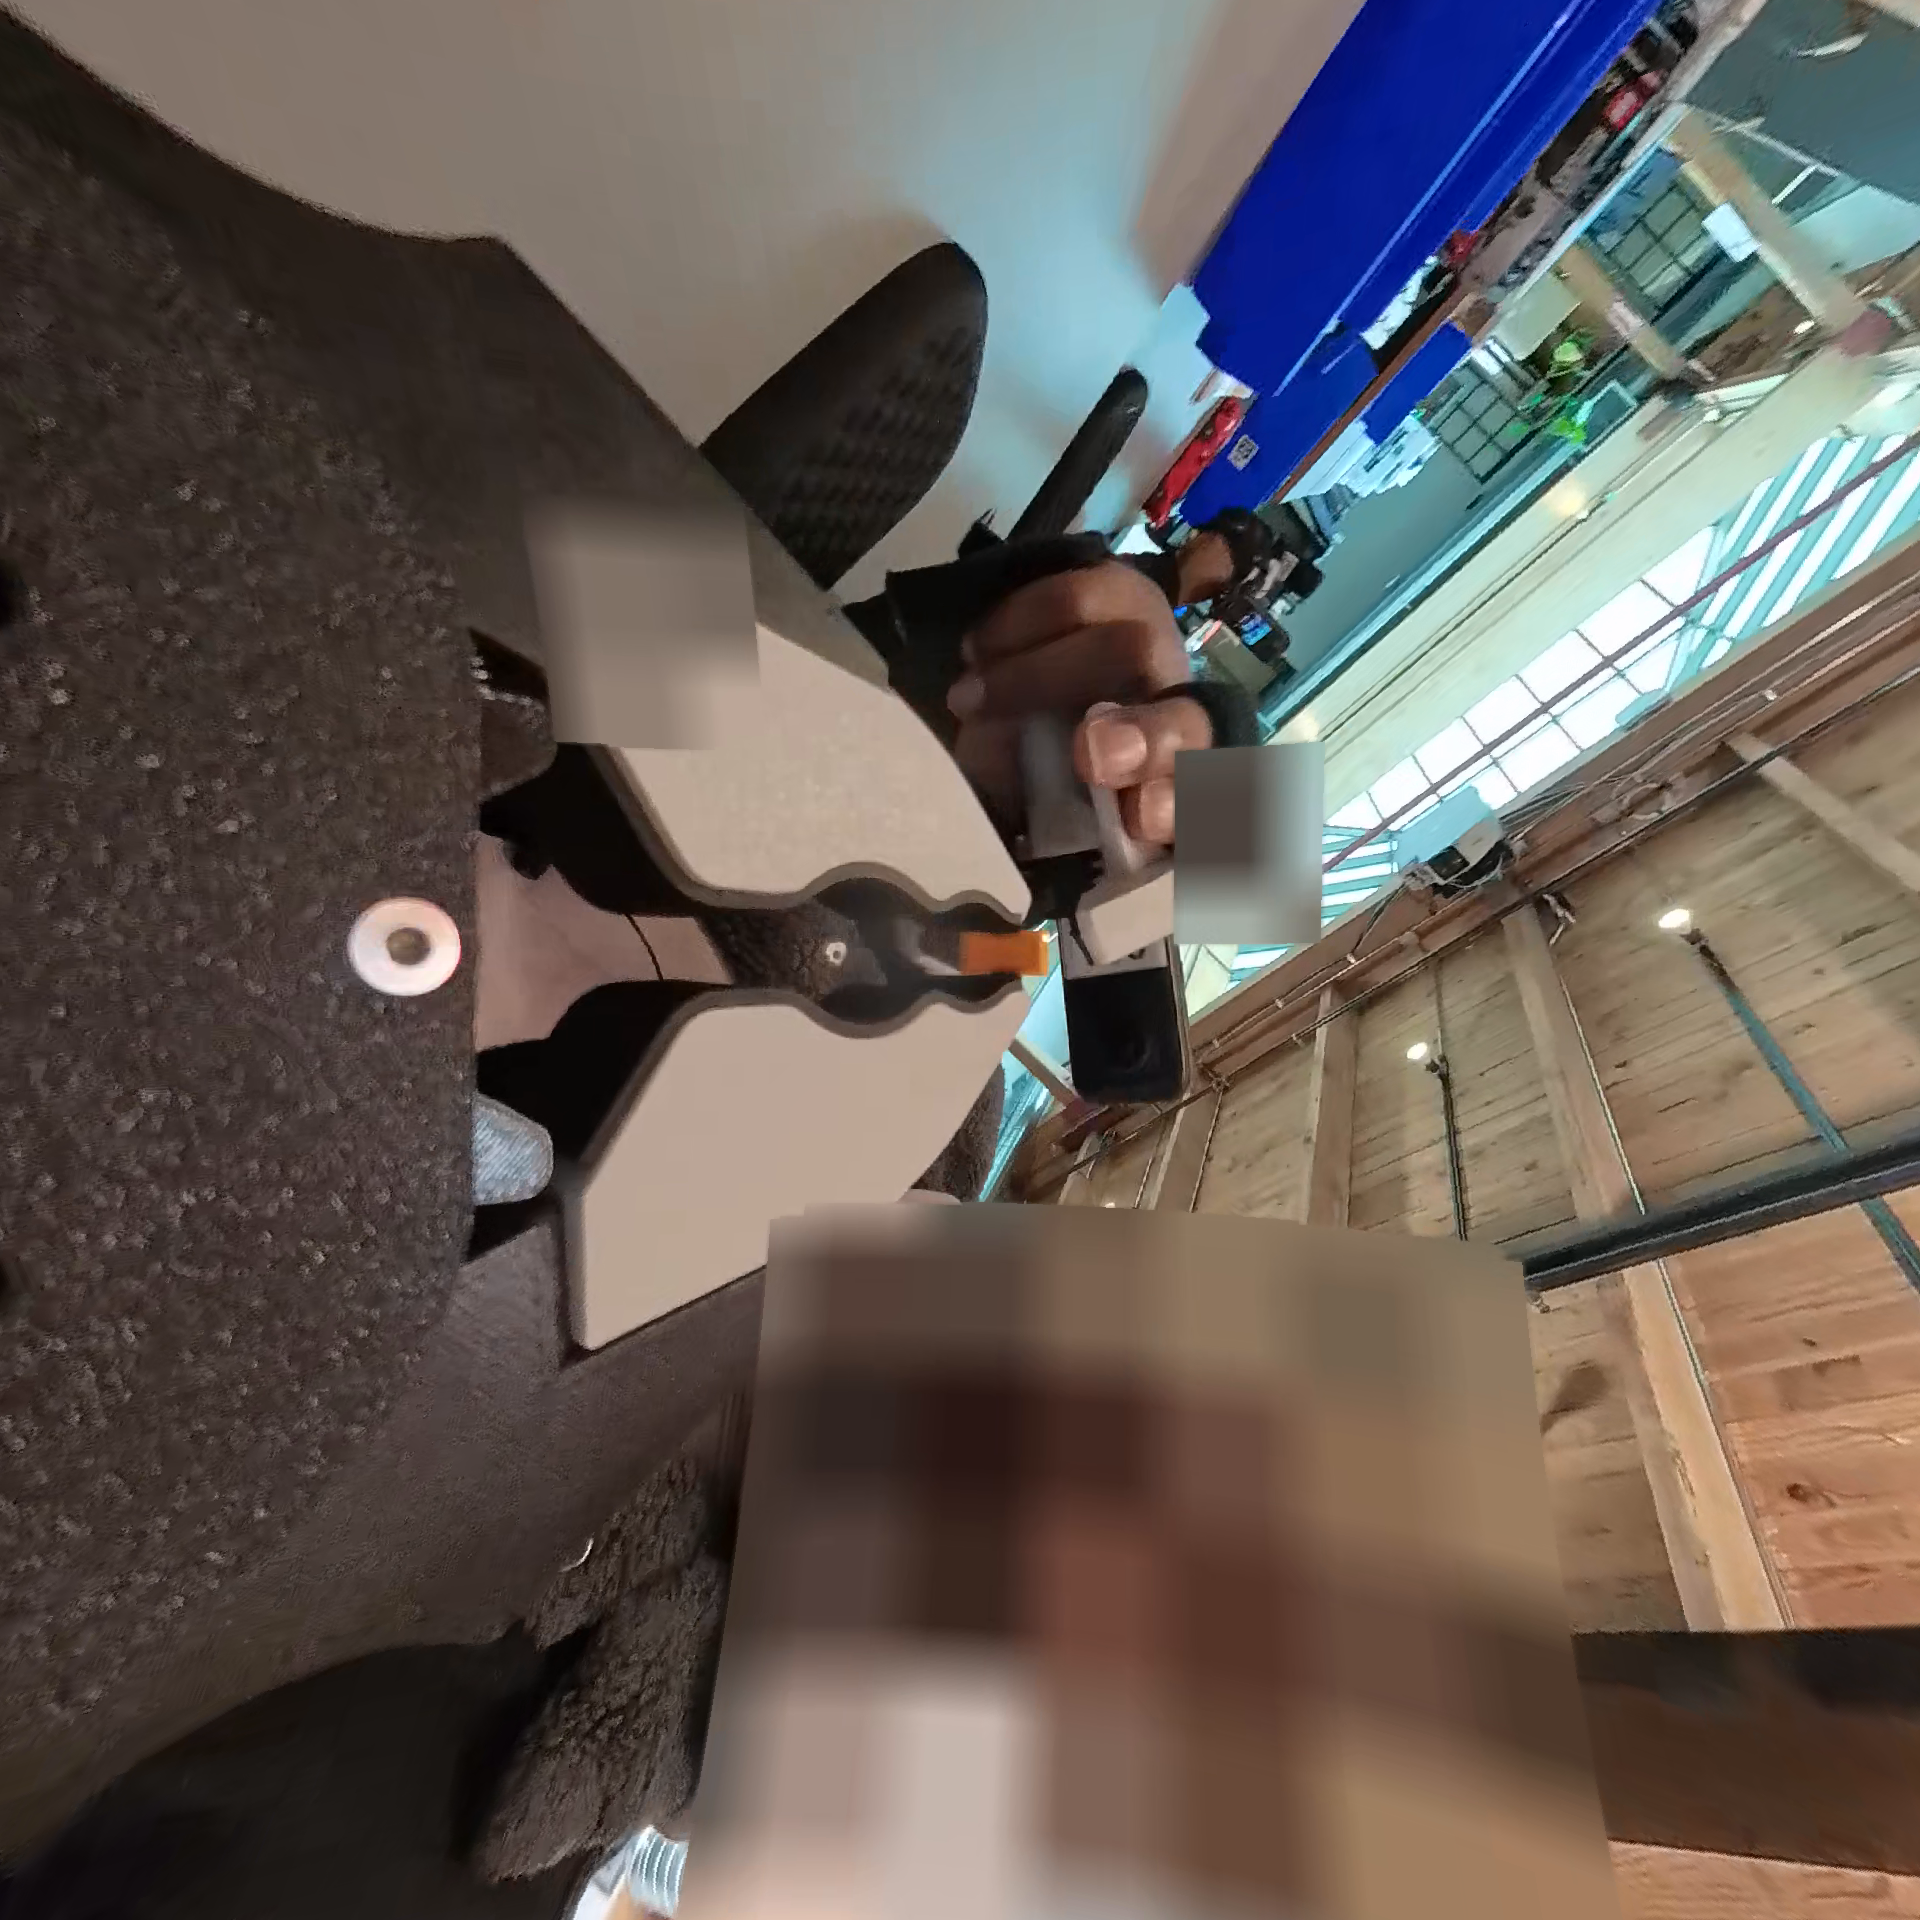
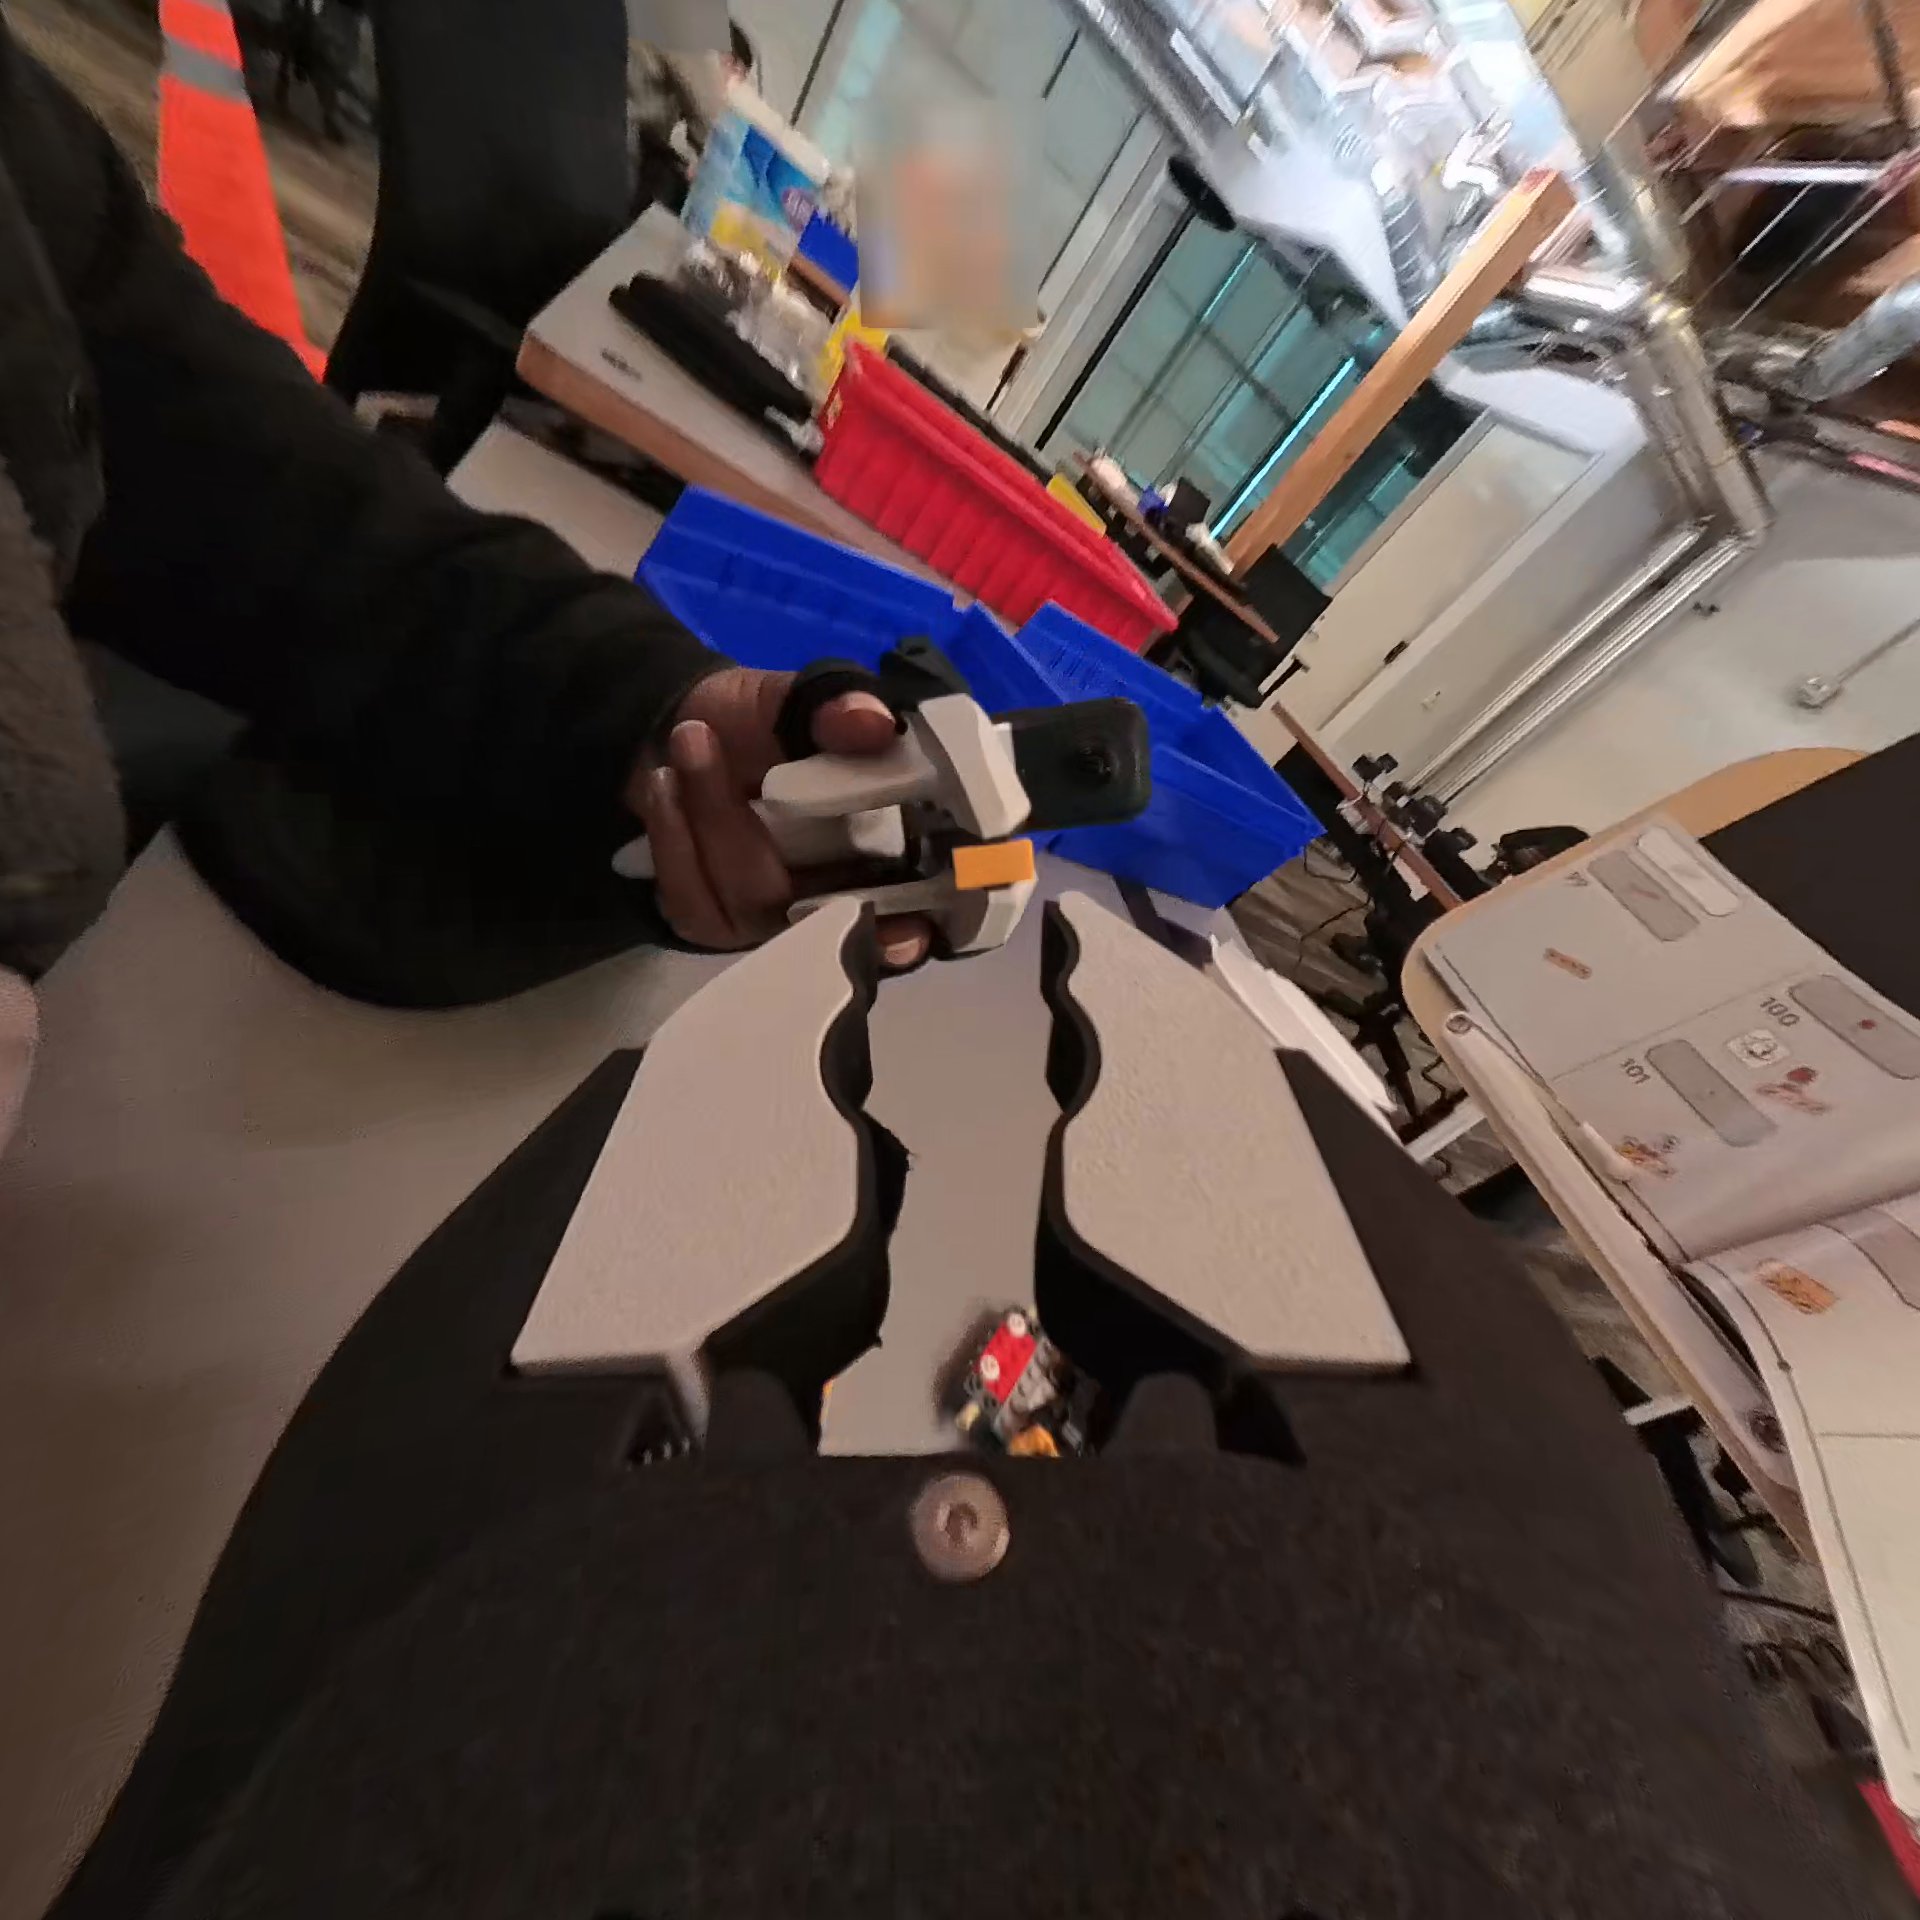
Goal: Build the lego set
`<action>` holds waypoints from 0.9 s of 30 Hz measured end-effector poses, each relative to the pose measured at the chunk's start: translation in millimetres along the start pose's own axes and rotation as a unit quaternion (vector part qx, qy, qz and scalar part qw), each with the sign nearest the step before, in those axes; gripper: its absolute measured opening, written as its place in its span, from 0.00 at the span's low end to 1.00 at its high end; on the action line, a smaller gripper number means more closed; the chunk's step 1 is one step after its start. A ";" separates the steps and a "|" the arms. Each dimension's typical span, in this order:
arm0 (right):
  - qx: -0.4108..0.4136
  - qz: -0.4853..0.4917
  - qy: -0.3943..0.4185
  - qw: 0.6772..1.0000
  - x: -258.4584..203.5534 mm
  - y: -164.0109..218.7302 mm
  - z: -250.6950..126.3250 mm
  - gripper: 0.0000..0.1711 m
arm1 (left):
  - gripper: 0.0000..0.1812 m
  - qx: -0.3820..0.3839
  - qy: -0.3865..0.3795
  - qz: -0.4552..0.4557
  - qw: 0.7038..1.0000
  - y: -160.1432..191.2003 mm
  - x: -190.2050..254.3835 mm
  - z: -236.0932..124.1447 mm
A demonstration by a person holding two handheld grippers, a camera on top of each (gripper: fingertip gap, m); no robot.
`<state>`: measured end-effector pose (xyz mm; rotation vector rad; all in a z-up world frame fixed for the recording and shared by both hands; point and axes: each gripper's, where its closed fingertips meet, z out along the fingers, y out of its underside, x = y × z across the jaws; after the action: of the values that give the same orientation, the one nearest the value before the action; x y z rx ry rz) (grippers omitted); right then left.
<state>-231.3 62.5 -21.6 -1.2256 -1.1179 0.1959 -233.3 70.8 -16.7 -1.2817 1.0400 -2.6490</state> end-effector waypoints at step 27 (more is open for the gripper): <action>-0.062 0.169 0.027 0.983 24.1 93.7 -32.6 0.09 | 0.15 -0.304 -0.383 0.282 0.825 32.2 -130.7 -84.9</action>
<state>-155.0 94.1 -81.6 -1.5206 -0.8792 0.3525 -214.8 131.1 -162.8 -1.5594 1.7563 -1.1947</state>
